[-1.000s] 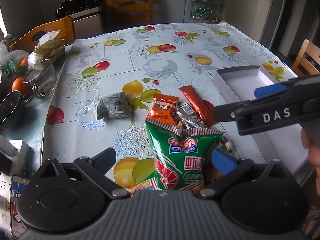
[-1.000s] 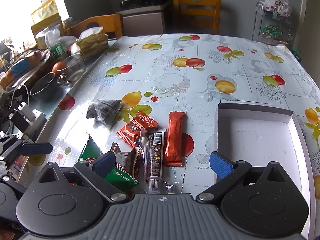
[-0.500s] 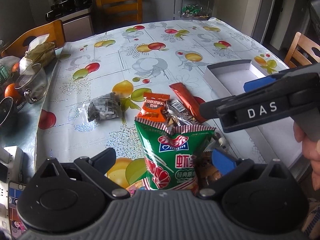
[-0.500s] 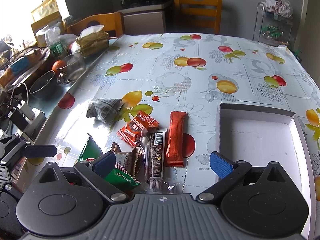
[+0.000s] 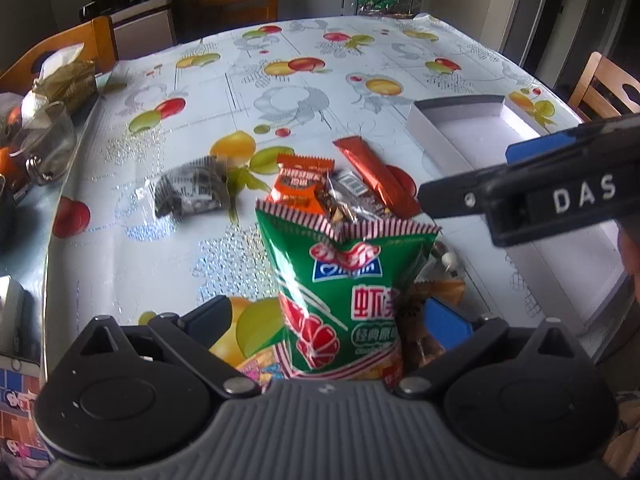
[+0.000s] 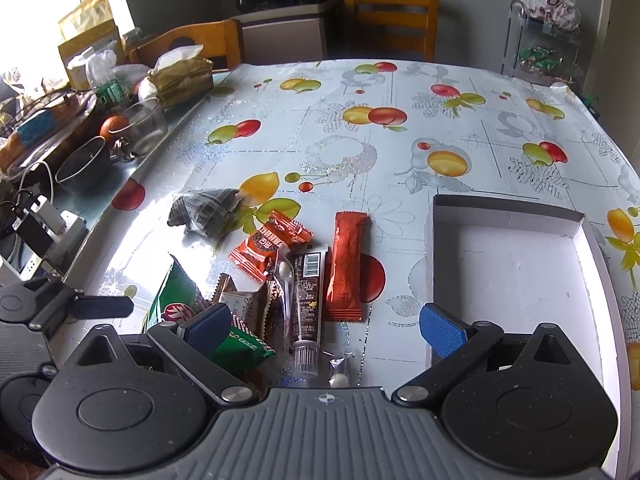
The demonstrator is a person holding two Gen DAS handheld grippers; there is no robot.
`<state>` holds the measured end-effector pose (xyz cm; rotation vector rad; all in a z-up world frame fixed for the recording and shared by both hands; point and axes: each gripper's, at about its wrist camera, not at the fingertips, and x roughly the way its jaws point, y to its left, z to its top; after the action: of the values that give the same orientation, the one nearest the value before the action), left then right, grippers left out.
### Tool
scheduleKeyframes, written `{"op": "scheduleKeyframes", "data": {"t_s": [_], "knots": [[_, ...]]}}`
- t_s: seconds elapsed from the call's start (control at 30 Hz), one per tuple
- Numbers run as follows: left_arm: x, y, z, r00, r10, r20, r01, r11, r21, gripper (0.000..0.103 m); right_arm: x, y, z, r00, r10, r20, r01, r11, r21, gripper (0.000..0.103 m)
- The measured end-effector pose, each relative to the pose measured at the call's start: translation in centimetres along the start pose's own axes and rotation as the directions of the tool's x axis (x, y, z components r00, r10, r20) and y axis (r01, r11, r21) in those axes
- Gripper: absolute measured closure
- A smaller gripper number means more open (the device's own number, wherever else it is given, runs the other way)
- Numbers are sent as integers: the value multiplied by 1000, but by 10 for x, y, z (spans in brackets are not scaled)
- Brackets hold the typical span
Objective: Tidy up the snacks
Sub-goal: 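Lift the green bag with the left gripper while the right gripper grasps the tan peanut bag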
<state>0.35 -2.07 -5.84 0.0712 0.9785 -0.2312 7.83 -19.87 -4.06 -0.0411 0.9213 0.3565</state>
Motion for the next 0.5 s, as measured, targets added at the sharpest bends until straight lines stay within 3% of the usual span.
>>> {"op": "scheduleKeyframes", "data": {"t_s": [0.17, 0.27, 0.37, 0.5], "knots": [[3, 1, -4, 998, 16, 67, -19, 999, 45, 0, 2, 0, -3, 1000, 0, -13, 0, 1000, 4, 1], [9, 0, -7, 997, 3, 71, -9, 997, 80, 11, 1, 0, -4, 1000, 5, -13, -5, 1000, 2, 1], [12, 5, -9, 998, -41, 46, 39, 998, 42, 23, 0, 0, -4, 1000, 1, -9, -1, 1000, 6, 1], [11, 5, -12, 998, -39, 50, 37, 998, 41, 26, 0, -2, -5, 1000, -4, -15, 4, 1000, 14, 1]]}}
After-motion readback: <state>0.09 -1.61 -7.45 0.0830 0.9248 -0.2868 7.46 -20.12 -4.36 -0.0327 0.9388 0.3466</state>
